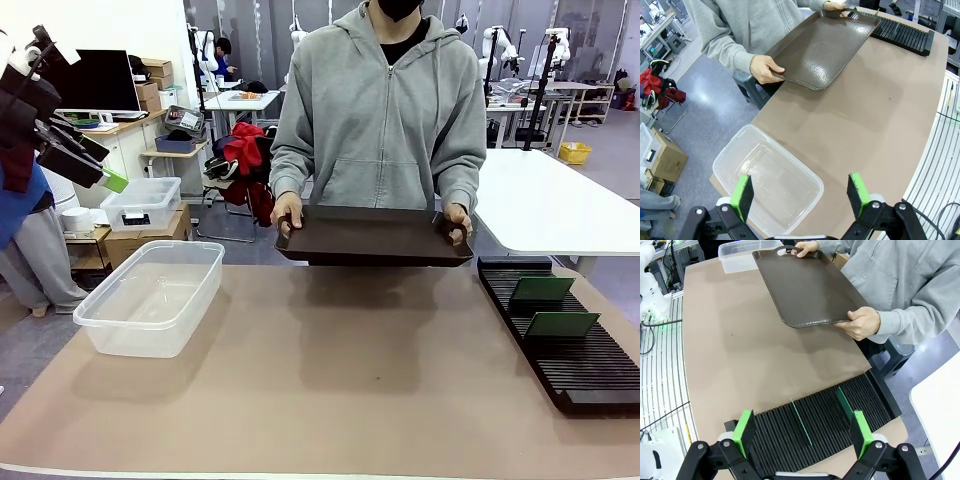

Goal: Sort PCBs into racks and boxes based on the side picked up.
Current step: If the short side of the Blank PCB is picked up, insert it into the PCB Rack ; if the long side is picked up, place it in the Organizing box.

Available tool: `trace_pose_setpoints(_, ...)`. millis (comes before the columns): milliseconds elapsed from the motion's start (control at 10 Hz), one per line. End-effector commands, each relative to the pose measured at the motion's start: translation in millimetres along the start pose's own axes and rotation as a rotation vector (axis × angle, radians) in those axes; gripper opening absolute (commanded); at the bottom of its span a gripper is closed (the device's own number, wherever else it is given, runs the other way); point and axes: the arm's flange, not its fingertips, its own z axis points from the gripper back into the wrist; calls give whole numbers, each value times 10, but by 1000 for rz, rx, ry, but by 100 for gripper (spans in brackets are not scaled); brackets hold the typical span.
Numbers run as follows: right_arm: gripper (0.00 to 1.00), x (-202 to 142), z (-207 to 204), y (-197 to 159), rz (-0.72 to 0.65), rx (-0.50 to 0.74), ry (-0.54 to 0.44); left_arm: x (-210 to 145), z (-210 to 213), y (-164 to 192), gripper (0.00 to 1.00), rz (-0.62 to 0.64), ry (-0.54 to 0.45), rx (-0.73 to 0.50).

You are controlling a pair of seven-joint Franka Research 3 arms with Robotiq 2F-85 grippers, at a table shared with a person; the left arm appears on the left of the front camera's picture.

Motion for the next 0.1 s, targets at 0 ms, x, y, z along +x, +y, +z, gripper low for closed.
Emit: trace_pose_setpoints(0,100,5,6,25,-5,10,8,-15,-7,-2,100,0,7,-7)
